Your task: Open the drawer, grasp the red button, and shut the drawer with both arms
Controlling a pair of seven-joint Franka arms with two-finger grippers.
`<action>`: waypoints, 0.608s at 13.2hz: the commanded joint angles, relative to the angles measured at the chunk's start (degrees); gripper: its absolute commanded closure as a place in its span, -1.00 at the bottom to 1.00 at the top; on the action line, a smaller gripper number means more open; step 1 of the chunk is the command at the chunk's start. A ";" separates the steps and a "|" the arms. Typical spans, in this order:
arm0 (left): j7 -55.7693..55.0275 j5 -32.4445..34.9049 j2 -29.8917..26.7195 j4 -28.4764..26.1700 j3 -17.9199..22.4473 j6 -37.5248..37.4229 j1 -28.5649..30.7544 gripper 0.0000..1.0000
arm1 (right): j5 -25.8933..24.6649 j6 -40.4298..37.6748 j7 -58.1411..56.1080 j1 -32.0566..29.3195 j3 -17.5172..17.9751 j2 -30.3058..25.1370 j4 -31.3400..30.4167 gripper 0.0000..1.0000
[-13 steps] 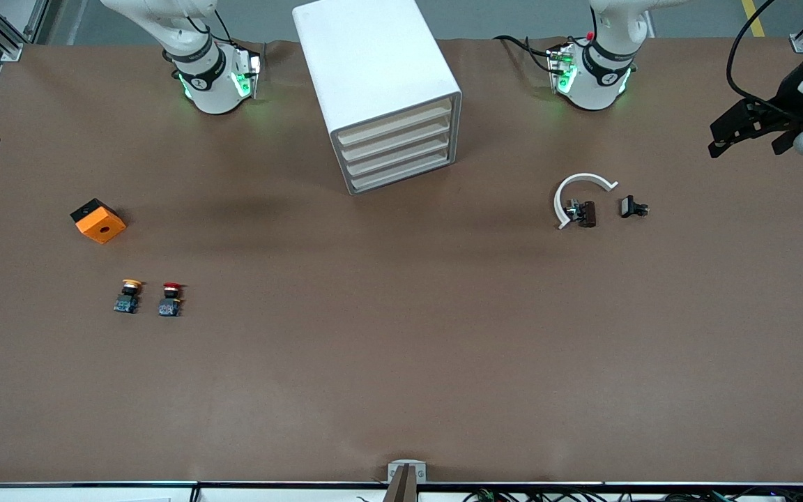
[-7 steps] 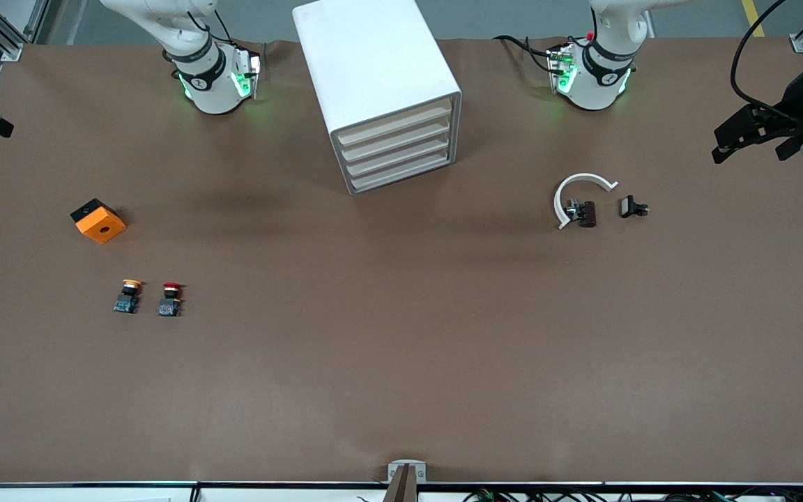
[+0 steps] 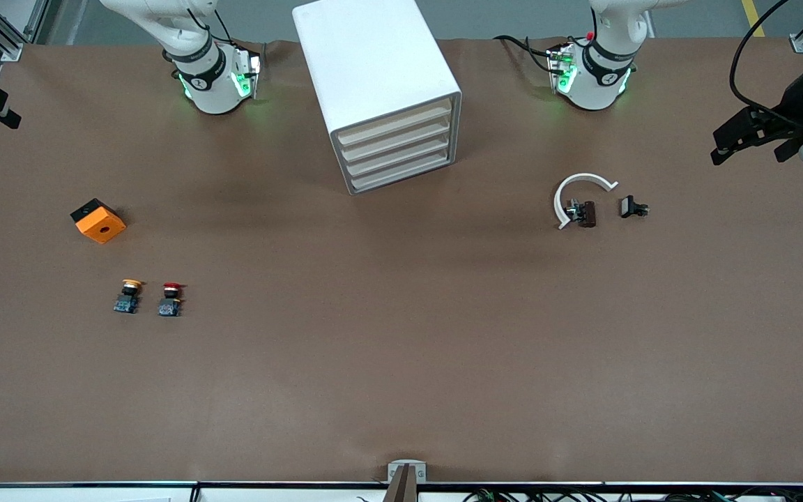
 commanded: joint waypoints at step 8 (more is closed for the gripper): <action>0.39 -0.14 0.38 1.32 -0.47 -0.65 0.66 -1.00 | -3.79 0.75 1.06 0.87 1.90 -1.94 -1.56 -1.00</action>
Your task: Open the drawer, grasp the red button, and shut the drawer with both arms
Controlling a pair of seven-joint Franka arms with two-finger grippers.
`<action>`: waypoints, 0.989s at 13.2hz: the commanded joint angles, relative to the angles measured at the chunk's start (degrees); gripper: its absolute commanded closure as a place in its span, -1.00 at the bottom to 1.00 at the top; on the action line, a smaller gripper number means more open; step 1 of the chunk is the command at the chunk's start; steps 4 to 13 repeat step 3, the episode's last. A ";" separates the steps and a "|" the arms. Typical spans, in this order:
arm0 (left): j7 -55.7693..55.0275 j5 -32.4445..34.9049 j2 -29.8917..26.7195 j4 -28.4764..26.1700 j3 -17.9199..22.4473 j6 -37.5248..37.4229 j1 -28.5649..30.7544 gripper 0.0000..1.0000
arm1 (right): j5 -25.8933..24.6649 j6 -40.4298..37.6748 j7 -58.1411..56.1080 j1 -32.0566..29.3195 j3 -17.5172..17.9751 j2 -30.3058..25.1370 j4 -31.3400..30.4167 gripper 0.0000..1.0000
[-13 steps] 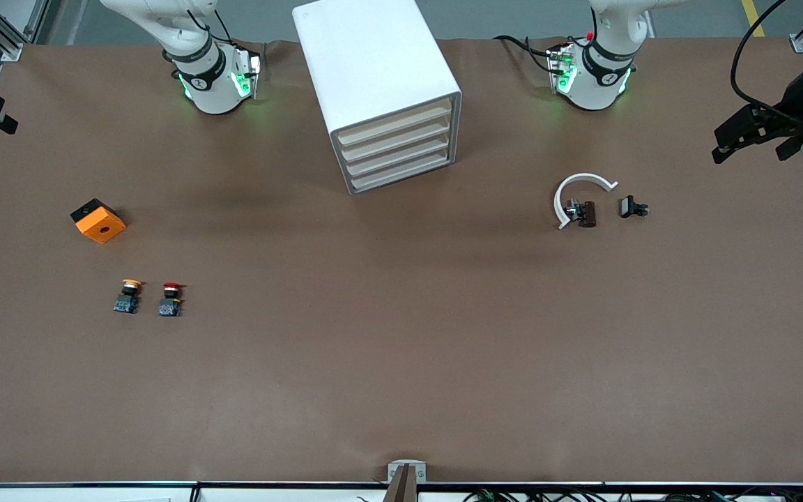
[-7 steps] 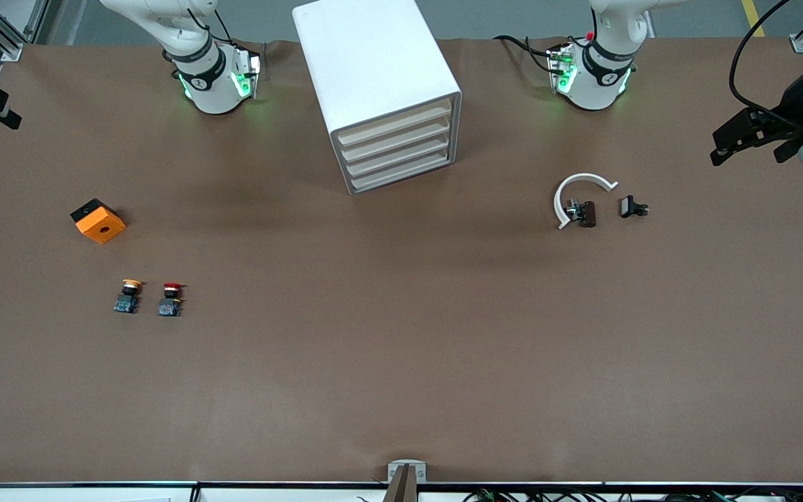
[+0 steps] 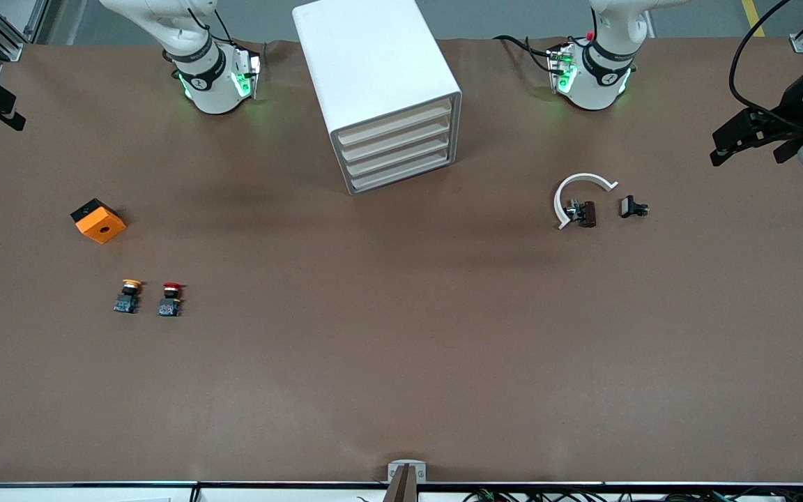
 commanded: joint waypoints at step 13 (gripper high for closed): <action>0.39 -0.14 0.29 1.25 -0.46 -0.65 0.66 -1.00 | -0.85 0.36 0.90 0.26 0.47 -1.87 -1.60 -1.00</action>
